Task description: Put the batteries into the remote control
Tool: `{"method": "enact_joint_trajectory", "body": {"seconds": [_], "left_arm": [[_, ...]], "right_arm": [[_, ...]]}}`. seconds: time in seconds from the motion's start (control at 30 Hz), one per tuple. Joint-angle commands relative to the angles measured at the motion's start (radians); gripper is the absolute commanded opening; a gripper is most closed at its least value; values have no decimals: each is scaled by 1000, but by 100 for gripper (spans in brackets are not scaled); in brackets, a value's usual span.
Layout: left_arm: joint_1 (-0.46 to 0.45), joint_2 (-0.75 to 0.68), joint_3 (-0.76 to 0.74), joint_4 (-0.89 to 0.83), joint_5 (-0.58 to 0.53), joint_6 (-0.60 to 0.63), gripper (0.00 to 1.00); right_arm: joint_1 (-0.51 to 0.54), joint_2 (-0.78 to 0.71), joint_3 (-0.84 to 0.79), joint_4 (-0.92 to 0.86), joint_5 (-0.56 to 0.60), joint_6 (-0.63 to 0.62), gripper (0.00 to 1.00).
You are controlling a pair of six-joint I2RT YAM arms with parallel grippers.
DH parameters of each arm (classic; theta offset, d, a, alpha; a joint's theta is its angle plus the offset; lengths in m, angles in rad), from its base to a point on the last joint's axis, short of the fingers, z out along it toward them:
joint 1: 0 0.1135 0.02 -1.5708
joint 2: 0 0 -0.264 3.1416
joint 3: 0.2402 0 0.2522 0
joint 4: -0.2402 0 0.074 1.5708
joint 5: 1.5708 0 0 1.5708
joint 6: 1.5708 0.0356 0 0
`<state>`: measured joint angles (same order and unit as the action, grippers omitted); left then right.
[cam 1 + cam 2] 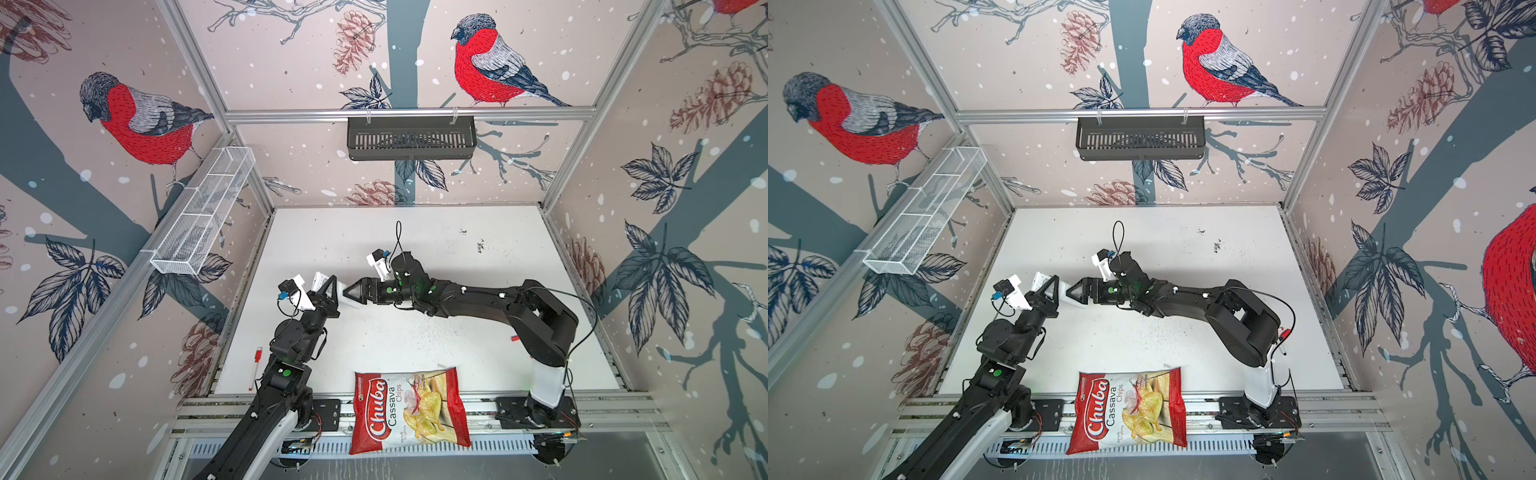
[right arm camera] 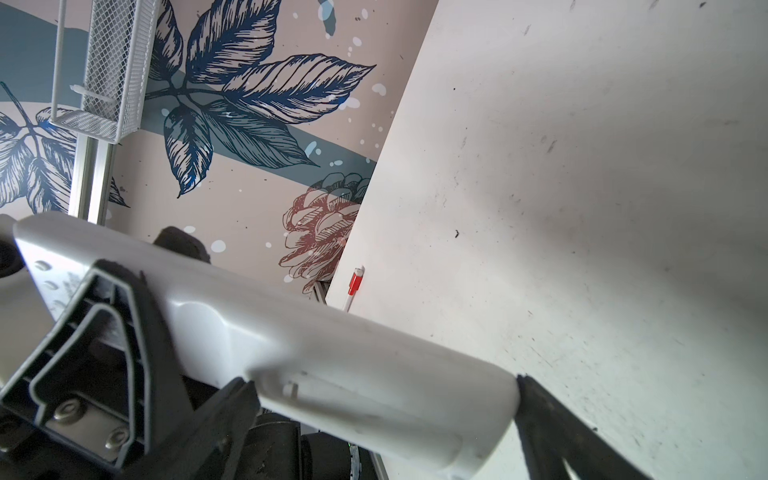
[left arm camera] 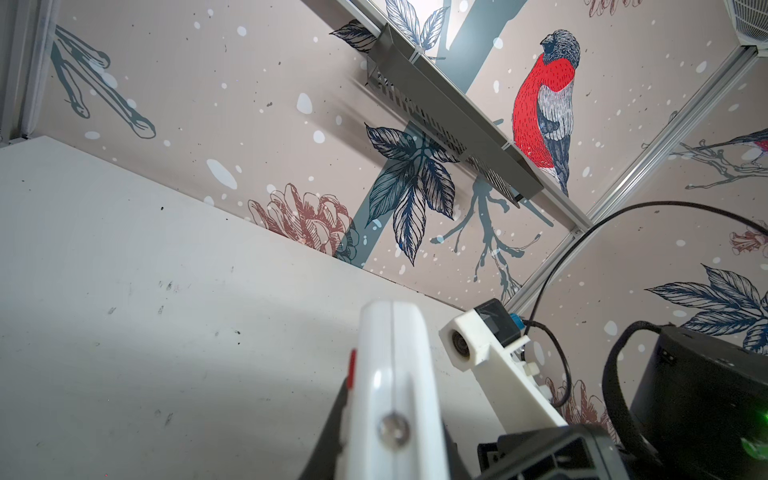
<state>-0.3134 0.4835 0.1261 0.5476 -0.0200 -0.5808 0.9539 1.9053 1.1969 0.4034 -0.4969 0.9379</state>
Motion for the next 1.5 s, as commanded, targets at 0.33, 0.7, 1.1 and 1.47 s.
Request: {"method": "enact_joint_trajectory", "body": {"seconds": [0.33,0.7,1.1,1.47], "left_arm": [[2,-26,24,40,14,-19,0],[2,-31,37,16,13,-14,0],[0,5,52,-25,-34,1,0],[-2,9,51,-25,-36,1,0]], "right_arm": [[1,62,15,-32,38,-10,97],[-9,69,24,-110,96,-25,96],[-22,34,-24,-82,87,-19,96],[-16,-16,-32,56,17,-5,99]]}}
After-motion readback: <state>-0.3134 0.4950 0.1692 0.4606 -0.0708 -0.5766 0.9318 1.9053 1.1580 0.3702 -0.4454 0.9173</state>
